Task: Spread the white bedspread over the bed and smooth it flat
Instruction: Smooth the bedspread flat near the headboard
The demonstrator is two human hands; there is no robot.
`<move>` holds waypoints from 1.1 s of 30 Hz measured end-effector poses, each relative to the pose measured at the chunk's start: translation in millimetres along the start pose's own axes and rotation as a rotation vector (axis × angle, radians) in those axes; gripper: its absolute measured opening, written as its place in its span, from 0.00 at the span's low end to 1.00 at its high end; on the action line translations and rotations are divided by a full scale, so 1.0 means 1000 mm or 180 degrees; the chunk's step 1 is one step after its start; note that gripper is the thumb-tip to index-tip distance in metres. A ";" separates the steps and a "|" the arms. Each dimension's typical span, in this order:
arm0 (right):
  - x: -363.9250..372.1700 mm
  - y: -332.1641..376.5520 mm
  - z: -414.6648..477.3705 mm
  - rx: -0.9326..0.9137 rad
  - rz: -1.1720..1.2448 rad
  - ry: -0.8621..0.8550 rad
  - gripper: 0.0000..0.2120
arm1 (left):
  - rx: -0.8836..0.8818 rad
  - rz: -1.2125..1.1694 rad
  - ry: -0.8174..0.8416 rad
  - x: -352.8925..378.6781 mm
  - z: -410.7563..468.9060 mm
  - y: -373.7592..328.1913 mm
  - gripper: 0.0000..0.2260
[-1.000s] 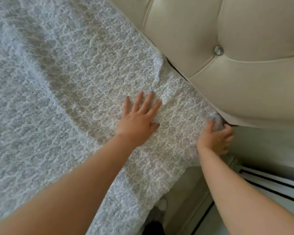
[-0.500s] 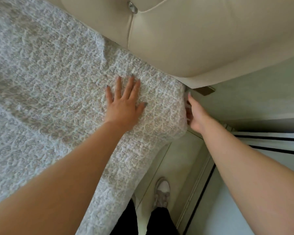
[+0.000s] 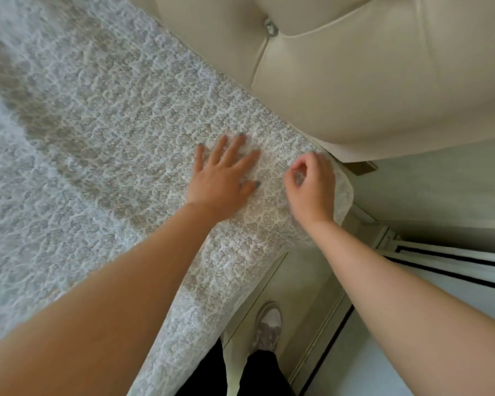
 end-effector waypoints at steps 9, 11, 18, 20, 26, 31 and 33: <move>0.075 0.168 0.019 -0.1226 -0.0205 0.1041 0.22 | -0.0960 -0.0317 -0.0637 -0.048 -0.067 0.112 0.22; 0.090 0.202 0.017 -0.1285 -0.0323 0.1174 0.22 | -0.0812 -0.0415 -0.0785 -0.055 -0.087 0.124 0.20; 0.137 0.325 0.042 -0.2332 -0.0813 0.1473 0.24 | -0.1370 -0.0753 -0.1807 -0.067 -0.154 0.222 0.17; 0.149 0.367 0.067 -0.2451 -0.1007 0.1598 0.25 | -0.1871 -0.0914 -0.1829 -0.076 -0.156 0.261 0.21; 0.199 0.454 0.090 -0.2761 -0.1487 0.1603 0.30 | -0.2253 -0.0788 -0.1635 -0.107 -0.143 0.355 0.26; 0.219 0.454 0.079 -0.2881 -0.1466 0.0926 0.30 | -0.2403 -0.0479 -0.1873 -0.138 -0.132 0.419 0.27; 0.223 0.457 0.081 -0.2944 -0.1445 0.0818 0.29 | -0.2427 -0.0384 -0.1897 -0.147 -0.122 0.431 0.27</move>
Point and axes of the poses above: each hand's wrist, its own z-axis towards the middle knuckle, its own x-axis out of the palm, y = z × x, the point moved 1 cm from there along z, towards the middle knuckle, and after that the axes turned 12 degrees about -z, right-handed, at the moved point
